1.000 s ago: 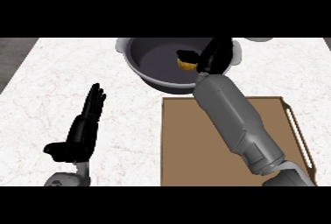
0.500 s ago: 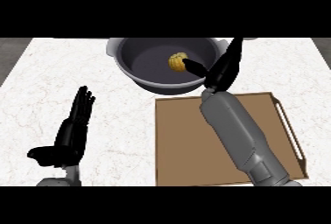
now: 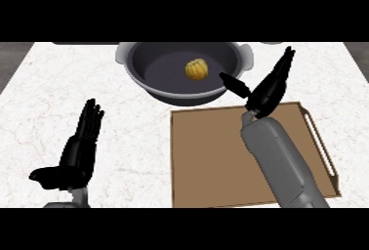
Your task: Pick the squash from the tray and place it in the pot
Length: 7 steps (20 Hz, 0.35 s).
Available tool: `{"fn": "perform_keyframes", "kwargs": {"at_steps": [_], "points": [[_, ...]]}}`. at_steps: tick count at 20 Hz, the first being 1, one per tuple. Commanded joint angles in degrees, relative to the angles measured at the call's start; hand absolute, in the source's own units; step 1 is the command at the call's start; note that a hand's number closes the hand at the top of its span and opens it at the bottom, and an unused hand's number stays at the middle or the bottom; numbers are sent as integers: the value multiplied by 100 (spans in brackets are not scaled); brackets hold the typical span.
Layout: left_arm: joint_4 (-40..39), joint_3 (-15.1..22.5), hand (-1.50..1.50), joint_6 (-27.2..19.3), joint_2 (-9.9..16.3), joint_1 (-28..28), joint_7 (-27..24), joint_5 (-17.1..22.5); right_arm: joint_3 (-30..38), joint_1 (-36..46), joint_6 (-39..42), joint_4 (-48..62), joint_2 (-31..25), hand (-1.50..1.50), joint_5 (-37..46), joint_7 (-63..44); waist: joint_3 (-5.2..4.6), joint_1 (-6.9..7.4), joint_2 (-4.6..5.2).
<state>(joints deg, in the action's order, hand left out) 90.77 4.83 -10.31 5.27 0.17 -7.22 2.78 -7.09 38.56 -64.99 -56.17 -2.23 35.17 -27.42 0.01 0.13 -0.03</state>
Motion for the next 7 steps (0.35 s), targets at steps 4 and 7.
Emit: {"fn": "perform_keyframes", "kwargs": {"at_steps": [4,7], "points": [[180,-121,0,62,52,-34,180,8,281,-773,-324,-811,-78,-150,116,178,-1,-17,-7],[245,-85,0,128,20,141,124,2,368,-1145,-192,-1285,-151,-150,159,232,-2,-20,-7]]}}
